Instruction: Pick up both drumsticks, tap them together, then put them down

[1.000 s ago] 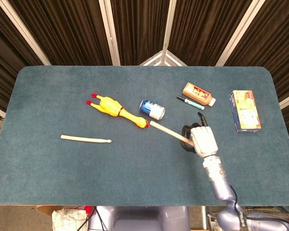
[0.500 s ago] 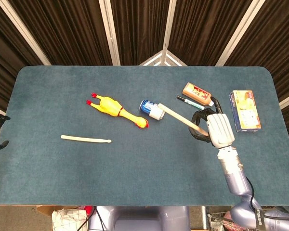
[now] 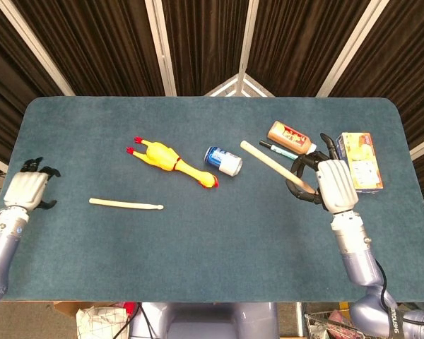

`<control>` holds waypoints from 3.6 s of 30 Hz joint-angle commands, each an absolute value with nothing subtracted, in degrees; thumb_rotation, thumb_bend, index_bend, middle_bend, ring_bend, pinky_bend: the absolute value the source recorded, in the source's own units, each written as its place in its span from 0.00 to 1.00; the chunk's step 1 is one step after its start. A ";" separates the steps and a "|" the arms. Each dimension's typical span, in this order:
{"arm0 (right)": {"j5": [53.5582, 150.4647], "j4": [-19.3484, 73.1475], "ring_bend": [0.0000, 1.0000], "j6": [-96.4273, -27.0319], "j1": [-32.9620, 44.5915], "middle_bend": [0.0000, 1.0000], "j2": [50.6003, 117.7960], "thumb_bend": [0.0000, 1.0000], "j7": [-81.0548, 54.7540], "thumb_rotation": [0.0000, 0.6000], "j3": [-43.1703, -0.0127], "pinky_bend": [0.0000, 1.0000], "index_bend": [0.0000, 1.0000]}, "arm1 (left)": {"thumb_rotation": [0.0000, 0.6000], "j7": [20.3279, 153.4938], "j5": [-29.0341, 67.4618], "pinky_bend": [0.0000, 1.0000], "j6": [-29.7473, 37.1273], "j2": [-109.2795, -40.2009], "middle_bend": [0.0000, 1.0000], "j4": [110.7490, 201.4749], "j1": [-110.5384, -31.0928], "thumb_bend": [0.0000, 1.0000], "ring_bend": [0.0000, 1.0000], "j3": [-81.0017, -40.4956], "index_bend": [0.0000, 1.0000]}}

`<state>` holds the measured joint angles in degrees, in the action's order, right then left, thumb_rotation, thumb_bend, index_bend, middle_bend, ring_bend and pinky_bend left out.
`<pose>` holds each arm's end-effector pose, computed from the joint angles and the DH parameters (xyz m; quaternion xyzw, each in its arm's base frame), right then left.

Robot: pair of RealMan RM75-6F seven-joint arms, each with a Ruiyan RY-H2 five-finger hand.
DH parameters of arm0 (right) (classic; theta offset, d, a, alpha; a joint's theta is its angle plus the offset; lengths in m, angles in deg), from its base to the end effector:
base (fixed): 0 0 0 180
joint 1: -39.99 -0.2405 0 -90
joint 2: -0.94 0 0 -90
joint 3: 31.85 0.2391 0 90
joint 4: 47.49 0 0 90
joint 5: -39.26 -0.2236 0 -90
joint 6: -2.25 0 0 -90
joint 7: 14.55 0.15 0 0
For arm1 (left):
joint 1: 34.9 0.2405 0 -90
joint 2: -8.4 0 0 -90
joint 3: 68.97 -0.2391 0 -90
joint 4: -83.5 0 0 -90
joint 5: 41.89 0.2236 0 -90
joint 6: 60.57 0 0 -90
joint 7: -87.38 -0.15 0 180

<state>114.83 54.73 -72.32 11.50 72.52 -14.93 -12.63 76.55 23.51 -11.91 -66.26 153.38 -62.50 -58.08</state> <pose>-0.1343 -0.3226 0.1157 0.5639 -0.3838 0.5857 0.4379 -0.3266 0.3454 0.0918 -0.6690 -0.4052 -0.2205 0.5828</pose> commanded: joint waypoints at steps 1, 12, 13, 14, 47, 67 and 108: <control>114.54 55.12 0.44 -72.41 11.51 0.65 72.24 0.46 -15.52 1.00 -12.60 0.00 0.67 | 1.00 82.04 24.58 0.00 -14.87 -68.16 0.30 154.51 -64.24 0.32 0.00 -58.07 0.34; 113.89 54.09 0.44 -71.95 11.25 0.65 73.09 0.46 -16.19 1.00 -13.42 0.00 0.67 | 1.00 80.39 24.87 0.00 -14.62 -72.17 0.37 156.21 -66.57 0.33 0.00 -59.36 0.38; 113.86 53.83 0.44 -71.99 11.25 0.65 73.16 0.46 -16.18 1.00 -13.44 0.00 0.67 | 1.00 79.87 24.64 0.00 -14.34 -72.91 0.37 156.88 -66.92 0.33 0.00 -59.22 0.39; 113.89 53.69 0.44 -72.02 11.23 0.65 73.20 0.46 -16.11 1.00 -13.45 0.00 0.67 | 1.00 78.85 24.25 0.00 -13.80 -73.41 0.38 156.93 -67.09 0.34 0.00 -59.20 0.39; 113.51 53.63 0.44 -72.58 11.91 0.65 72.83 0.46 -16.93 1.00 -14.48 0.00 0.67 | 1.00 61.68 18.33 0.00 -10.02 -80.23 0.52 152.81 -70.02 0.39 0.06 -62.84 0.52; 113.12 52.01 0.44 -72.06 11.48 0.65 73.60 0.46 -17.15 1.00 -14.61 0.00 0.68 | 1.00 57.24 15.96 0.00 -8.61 -81.17 0.54 154.17 -71.19 0.39 0.07 -62.75 0.53; 112.74 52.32 0.44 -72.07 11.83 0.66 71.83 0.46 -16.49 1.00 -14.17 0.00 0.69 | 1.00 60.19 19.66 0.00 -5.00 -82.27 0.62 151.18 -70.53 0.46 0.13 -63.87 0.62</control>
